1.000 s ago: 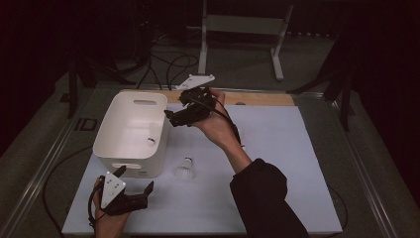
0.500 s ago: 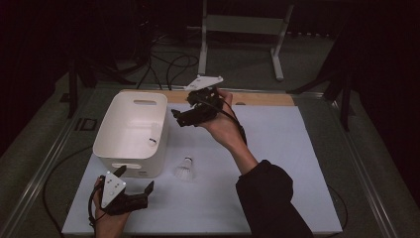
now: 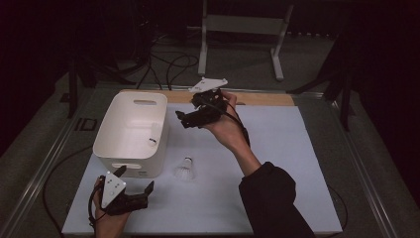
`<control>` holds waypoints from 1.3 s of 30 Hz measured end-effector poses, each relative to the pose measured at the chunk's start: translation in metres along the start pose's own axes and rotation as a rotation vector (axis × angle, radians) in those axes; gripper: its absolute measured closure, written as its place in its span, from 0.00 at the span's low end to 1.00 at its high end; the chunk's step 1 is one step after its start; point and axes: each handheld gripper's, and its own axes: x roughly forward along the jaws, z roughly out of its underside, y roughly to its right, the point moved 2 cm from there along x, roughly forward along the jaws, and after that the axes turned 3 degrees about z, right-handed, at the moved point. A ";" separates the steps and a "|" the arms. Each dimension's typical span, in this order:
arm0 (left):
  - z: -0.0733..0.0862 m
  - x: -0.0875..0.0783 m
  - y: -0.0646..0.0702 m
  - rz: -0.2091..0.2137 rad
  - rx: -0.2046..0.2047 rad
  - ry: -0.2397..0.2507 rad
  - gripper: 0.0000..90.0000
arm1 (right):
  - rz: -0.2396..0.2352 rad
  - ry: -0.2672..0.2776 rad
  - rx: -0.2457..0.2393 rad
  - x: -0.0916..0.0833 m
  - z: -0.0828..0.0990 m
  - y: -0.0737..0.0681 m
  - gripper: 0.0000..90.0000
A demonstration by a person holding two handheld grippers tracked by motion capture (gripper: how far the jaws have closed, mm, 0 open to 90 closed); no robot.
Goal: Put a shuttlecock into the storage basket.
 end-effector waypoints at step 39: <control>0.000 0.001 0.001 0.000 0.001 -0.004 0.00 | 0.072 -0.047 0.047 -0.009 0.035 0.029 0.09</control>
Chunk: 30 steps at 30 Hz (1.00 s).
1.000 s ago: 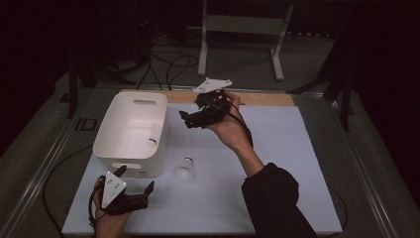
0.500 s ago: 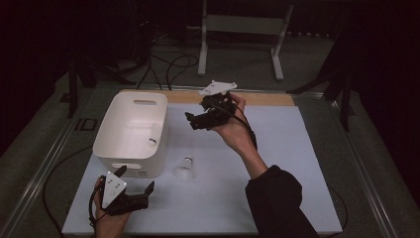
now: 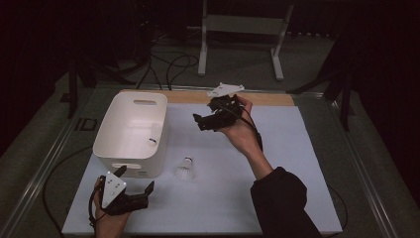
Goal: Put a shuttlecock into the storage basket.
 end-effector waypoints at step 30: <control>0.000 0.000 0.000 0.000 0.004 -0.005 0.00 | 0.122 -0.084 0.037 0.002 0.042 0.046 0.09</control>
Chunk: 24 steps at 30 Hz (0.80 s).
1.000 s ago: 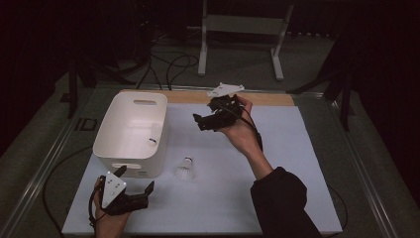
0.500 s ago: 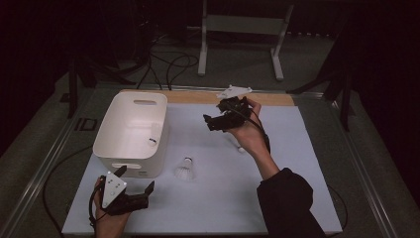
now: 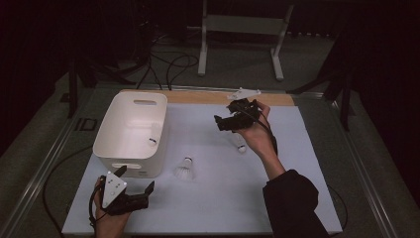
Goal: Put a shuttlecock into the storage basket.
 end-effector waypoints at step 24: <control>0.000 0.000 0.000 0.000 -0.003 0.003 0.00 | 0.054 -0.043 0.046 0.014 0.018 0.025 0.09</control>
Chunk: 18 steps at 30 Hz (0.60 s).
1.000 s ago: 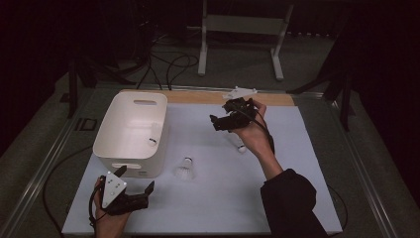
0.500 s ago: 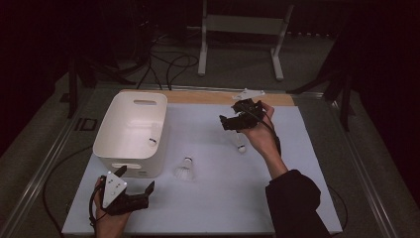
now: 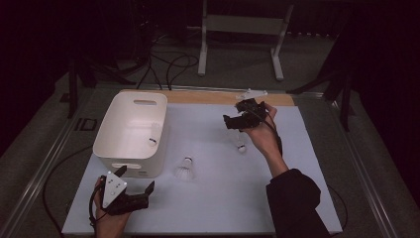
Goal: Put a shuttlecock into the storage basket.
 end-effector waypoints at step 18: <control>0.000 0.000 0.000 0.000 0.002 0.001 0.00 | 0.023 -0.033 0.037 0.013 0.008 0.009 0.10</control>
